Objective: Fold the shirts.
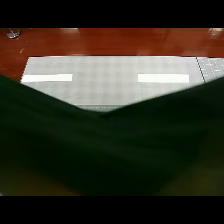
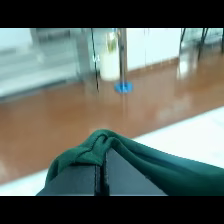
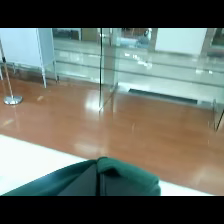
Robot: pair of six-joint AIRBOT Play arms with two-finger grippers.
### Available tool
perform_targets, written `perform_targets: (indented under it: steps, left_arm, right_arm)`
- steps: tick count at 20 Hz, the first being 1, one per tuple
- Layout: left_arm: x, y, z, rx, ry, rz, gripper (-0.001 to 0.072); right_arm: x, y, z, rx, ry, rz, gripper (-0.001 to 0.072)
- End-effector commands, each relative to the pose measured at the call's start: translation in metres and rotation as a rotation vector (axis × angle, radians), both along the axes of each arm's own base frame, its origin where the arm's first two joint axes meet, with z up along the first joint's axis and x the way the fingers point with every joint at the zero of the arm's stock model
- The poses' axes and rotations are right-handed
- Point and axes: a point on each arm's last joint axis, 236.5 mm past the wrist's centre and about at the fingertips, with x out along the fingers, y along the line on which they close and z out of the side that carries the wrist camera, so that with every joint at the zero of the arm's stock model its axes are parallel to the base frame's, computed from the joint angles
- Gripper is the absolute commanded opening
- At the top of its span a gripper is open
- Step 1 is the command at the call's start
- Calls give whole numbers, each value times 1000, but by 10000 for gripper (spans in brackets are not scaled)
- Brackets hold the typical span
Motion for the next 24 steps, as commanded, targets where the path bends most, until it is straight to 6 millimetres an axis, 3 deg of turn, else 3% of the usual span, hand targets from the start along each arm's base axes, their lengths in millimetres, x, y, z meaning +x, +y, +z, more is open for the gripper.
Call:
perform_targets:
  steps: [1, 4, 9, 12, 16, 20, 21, 22, 23, 24]
  left_arm:
    - [41, 4, -63, -29, 206, -7, 21]
    - [91, -1, -147, -124, 446, -57, 20]
    - [177, 7, -269, -276, 637, 17, 21]
    - [230, 10, -316, -323, 694, 72, 21]
    - [290, 12, -375, -378, 738, 149, 22]
    - [329, 12, -414, -493, 755, 218, 22]
    - [333, 9, -422, -539, 777, 220, 22]
    - [334, 5, -428, -566, 801, 217, 24]
    - [331, 2, -434, -566, 827, 209, 124]
    - [327, 3, -438, -560, 852, 201, 514]
  right_arm:
    - [18, -1, -34, -6, 121, 1, 23]
    - [66, -4, -95, -1, 304, 3, 23]
    - [179, -16, -206, 80, 528, -46, 23]
    - [259, -24, -259, 134, 614, -81, 23]
    - [349, -23, -336, 280, 685, -108, 23]
    - [410, -11, -383, 523, 727, -115, 24]
    - [418, -7, -392, 572, 753, -107, 53]
    - [424, -3, -398, 622, 782, -91, 270]
    - [427, -3, -402, 658, 806, -78, 570]
    - [425, -6, -404, 658, 829, -67, 631]
